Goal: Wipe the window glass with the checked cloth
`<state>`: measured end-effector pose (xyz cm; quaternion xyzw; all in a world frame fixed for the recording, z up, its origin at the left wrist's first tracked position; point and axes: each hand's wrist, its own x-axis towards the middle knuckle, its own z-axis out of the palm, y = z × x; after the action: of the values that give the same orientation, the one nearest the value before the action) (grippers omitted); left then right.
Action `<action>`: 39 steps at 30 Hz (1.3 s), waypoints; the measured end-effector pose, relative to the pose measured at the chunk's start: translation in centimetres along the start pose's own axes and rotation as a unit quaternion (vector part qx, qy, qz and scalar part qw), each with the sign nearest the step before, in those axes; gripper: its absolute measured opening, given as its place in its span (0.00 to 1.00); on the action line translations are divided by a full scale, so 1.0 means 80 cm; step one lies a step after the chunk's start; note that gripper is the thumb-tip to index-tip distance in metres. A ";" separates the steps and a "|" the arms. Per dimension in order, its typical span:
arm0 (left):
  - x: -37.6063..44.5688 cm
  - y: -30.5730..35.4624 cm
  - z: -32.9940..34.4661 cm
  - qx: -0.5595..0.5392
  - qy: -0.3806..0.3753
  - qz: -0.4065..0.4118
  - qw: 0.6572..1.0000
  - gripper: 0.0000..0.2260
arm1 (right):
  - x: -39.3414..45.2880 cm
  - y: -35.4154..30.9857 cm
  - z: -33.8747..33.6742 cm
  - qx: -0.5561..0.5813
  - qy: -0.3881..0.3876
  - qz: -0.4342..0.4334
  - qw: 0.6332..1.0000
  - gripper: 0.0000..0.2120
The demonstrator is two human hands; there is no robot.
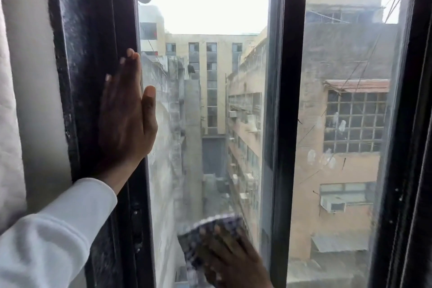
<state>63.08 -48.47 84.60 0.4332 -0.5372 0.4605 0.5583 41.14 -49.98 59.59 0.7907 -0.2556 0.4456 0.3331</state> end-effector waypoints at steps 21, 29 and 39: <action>-0.003 -0.006 0.006 -0.002 -0.017 0.001 1.000 0.30 | 0.018 0.031 -0.041 0.085 0.041 0.158 0.983 0.28; 0.015 0.144 0.029 -0.047 -0.152 0.106 0.981 0.38 | 0.053 0.017 -0.172 0.519 0.382 0.590 0.487 0.18; 0.034 0.270 0.083 -0.032 -0.177 0.119 0.977 0.36 | 0.068 0.216 -0.219 0.234 0.298 0.418 0.826 0.24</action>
<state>40.54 -50.52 87.37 0.4230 -0.6895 0.4222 0.4092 22.25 -48.49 76.18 0.4910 -0.3375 0.8029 -0.0199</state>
